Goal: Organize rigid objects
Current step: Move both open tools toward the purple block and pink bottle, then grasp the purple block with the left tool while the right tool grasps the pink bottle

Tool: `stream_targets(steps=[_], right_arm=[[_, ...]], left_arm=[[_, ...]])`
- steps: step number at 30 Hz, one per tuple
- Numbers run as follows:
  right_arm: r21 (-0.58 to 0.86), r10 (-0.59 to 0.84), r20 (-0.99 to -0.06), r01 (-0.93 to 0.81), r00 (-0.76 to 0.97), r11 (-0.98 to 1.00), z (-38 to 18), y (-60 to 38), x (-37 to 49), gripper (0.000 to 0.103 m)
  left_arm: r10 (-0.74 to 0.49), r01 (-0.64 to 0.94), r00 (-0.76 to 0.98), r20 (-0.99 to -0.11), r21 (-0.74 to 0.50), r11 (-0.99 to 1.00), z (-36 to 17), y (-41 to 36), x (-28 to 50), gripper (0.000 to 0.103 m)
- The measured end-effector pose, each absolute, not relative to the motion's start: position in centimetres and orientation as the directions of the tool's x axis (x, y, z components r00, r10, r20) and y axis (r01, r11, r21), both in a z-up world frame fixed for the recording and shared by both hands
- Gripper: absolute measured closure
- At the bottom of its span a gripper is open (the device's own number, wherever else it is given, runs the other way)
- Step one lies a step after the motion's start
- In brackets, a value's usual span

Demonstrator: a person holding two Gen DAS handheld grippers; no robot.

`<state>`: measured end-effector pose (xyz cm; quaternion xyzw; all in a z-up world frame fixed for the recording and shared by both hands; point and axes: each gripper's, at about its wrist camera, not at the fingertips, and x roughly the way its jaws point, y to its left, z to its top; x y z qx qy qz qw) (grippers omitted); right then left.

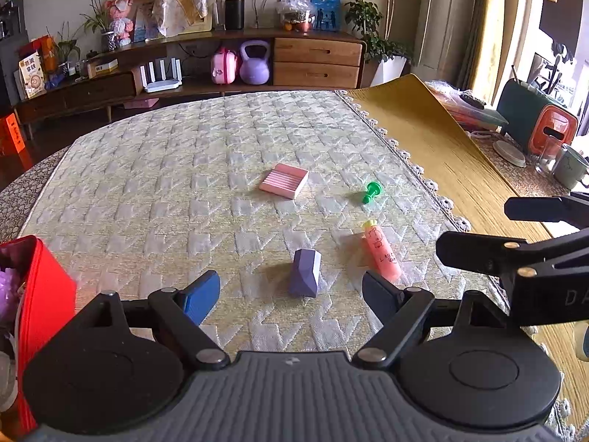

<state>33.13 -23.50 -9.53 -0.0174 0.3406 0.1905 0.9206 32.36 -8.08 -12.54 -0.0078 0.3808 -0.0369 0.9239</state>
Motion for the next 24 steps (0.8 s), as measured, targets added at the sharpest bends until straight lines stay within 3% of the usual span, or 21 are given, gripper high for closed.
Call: stream_targets(steps=[8,15,17,21,24], right_arm=[[0.148,0.345,-0.699,-0.346,0.626,0.927,-11.4,-21.3,36.7,0.013],[0.173,0.332,-0.747,-0.313,0.576,0.934,-12.9,-20.1,38.5,0.039],[0.179,0.33,-0.753,-0.306,0.569,0.935,-13.2,-20.0,38.7,0.046],[0.186,0.334,-0.758,-0.305,0.561,0.934,-13.6,-19.8,39.0,0.063],[0.185,0.33,-0.756,-0.299,0.565,0.936,-13.7,-19.7,38.9,0.068]], left_arm=[[-0.07,0.038,0.693,-0.717,-0.06,0.997,-15.0,-7.5,34.2,0.019],[-0.063,0.061,0.707,-0.704,-0.028,0.998,-15.9,-8.1,34.8,0.019],[-0.073,0.072,0.705,-0.705,-0.032,0.997,-16.1,-8.2,35.1,0.033],[-0.076,0.097,0.717,-0.693,-0.01,0.995,-16.2,-8.6,35.1,0.046],[-0.083,0.114,0.723,-0.686,0.0,0.993,-16.3,-8.9,35.2,0.056]])
